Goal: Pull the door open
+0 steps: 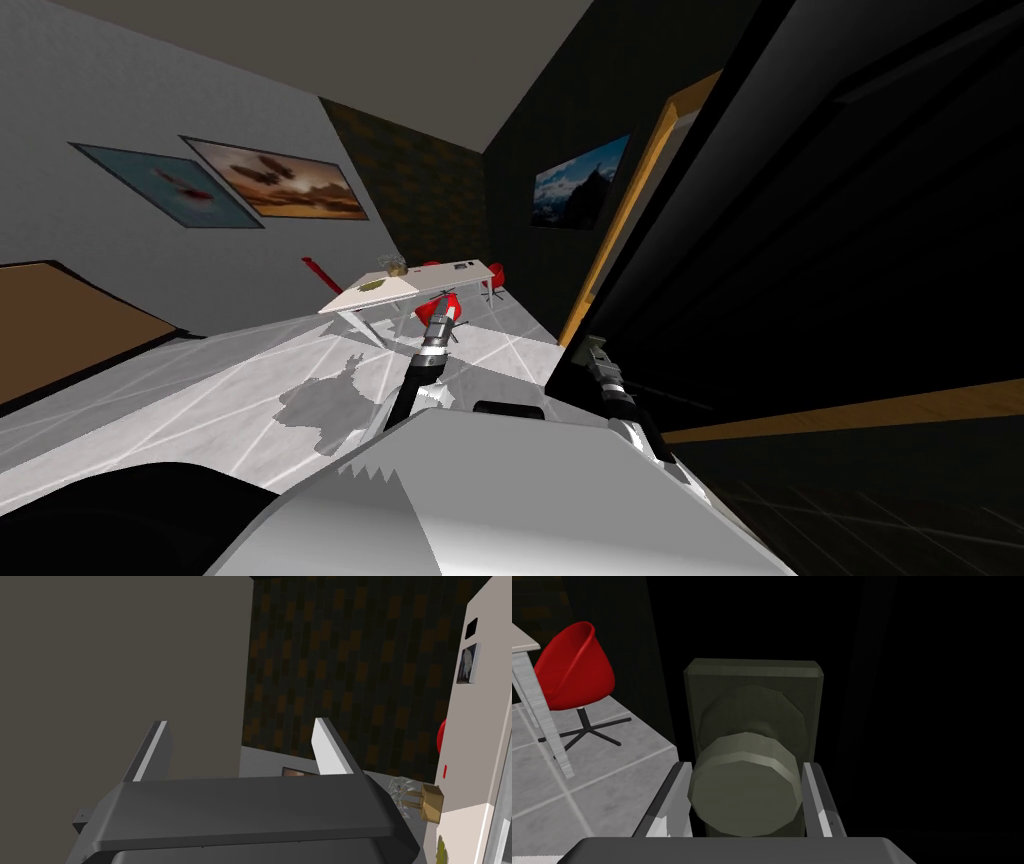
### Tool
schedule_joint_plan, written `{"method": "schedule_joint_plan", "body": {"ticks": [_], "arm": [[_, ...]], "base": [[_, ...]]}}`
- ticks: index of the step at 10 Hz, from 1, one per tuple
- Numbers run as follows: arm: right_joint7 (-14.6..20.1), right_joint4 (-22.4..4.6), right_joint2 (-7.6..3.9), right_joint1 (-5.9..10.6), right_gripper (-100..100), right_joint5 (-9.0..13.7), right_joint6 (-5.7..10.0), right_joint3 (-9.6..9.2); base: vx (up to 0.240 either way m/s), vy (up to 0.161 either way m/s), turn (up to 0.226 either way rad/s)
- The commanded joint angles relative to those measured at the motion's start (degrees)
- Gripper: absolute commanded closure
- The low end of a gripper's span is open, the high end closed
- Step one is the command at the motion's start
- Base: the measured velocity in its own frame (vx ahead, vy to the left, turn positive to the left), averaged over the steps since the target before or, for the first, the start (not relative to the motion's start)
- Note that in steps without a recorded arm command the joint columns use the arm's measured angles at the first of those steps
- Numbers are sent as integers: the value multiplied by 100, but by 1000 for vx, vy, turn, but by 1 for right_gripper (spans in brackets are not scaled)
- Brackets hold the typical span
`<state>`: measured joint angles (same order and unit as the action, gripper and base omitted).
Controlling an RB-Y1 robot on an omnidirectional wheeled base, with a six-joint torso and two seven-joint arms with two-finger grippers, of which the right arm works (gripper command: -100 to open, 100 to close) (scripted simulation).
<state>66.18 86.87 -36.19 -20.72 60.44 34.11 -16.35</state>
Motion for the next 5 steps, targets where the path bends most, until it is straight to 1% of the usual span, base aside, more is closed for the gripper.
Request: {"method": "schedule_joint_plan", "body": {"ticks": [1, 2, 3, 4, 5], "arm": [[82, 13, -66, 5, 100, -32, 58, -45], [46, -3, -36, 2, 100, -21, 27, -34], [134, -7, -115, -20, 100, -49, 77, -112], [155, -6, -136, -23, 100, -55, 93, -128], [203, -3, -185, -32, 100, -69, 128, -164]], "base": [[-209, -42, 110], [-94, -15, 34], [-170, -18, 137], [-205, -48, 126], [-169, -50, 113]]}}
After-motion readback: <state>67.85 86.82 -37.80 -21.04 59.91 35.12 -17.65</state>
